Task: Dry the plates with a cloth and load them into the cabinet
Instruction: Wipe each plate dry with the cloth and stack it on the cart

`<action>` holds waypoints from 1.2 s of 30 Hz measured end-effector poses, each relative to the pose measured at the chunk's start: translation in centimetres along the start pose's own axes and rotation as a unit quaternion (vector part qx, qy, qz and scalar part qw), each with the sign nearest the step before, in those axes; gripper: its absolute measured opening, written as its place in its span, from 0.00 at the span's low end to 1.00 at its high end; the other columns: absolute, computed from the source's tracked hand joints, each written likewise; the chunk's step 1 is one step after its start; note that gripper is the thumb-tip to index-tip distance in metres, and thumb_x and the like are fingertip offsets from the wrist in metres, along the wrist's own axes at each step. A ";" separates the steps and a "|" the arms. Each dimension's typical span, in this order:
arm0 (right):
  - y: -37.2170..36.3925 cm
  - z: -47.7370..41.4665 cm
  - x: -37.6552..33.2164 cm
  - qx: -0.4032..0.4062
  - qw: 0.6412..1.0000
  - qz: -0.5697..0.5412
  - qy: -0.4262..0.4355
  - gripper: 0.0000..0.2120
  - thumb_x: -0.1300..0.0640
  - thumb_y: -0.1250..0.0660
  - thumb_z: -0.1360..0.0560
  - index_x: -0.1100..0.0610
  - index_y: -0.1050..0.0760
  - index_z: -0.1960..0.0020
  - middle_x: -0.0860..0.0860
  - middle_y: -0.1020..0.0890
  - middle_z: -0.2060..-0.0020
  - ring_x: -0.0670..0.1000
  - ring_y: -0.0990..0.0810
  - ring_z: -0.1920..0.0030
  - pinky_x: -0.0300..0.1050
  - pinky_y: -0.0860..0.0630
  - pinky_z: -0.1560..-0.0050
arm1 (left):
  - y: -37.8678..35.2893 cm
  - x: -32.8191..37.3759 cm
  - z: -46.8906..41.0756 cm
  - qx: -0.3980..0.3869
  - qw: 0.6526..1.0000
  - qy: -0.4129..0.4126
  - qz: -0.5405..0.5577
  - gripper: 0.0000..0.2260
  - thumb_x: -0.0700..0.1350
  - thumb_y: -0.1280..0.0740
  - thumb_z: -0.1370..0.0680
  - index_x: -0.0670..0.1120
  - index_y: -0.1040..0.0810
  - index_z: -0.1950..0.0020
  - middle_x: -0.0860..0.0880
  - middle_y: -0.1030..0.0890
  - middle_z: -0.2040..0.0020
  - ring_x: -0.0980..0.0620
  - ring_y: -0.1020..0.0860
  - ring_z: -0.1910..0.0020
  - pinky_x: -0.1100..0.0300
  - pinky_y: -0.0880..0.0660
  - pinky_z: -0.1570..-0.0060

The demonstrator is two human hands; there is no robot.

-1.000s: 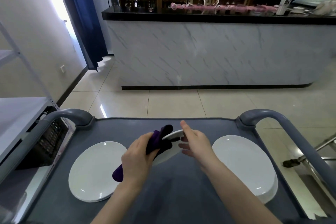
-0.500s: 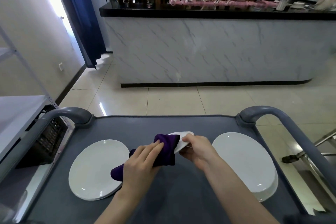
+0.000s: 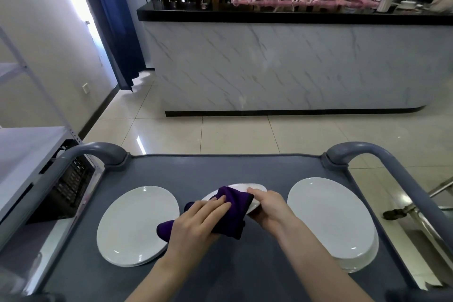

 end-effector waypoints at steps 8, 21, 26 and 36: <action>0.4 -0.3 -0.3 -0.033 0.999 -0.039 0.014 0.16 0.69 0.34 0.22 0.66 0.32 0.36 0.65 0.20 0.43 0.63 0.18 0.48 0.56 0.20 0.54 | -0.3 -1.0 1.0 -0.032 0.999 0.006 0.038 0.20 0.40 0.23 0.33 0.45 0.17 0.41 0.52 0.17 0.42 0.53 0.18 0.50 0.64 0.22 0.53; 1.2 1.1 -2.6 -0.123 0.985 0.016 0.116 0.15 0.66 0.35 0.21 0.58 0.26 0.36 0.57 0.16 0.45 0.56 0.17 0.47 0.54 0.21 0.48 | 1.9 -8.2 1.5 0.053 0.901 0.401 0.156 0.21 0.52 0.29 0.27 0.77 0.31 0.45 0.75 0.22 0.53 0.74 0.25 0.53 0.72 0.31 0.57; -0.2 2.4 -1.8 -0.166 0.974 0.041 0.149 0.15 0.63 0.34 0.22 0.54 0.24 0.37 0.55 0.16 0.43 0.56 0.17 0.44 0.55 0.21 0.46 | -0.3 -5.7 -1.6 -0.005 0.914 0.368 0.172 0.21 0.52 0.32 0.23 0.74 0.33 0.38 0.75 0.24 0.47 0.72 0.25 0.48 0.77 0.32 0.51; -0.3 3.2 -5.5 -0.158 0.965 -0.016 0.210 0.14 0.63 0.35 0.21 0.59 0.24 0.37 0.59 0.16 0.44 0.58 0.16 0.44 0.47 0.18 0.54 | -3.3 1.3 -1.5 -0.061 0.955 0.220 0.187 0.33 0.41 0.30 0.27 0.58 0.35 0.25 0.67 0.37 0.27 0.70 0.41 0.27 0.70 0.43 0.29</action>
Point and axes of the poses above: each hand's wrist, its own z-axis away from the middle knuckle, its own y-axis out of the back of the hand, x = y × z, the point moved 9 cm from there along -z, towards the middle knuckle
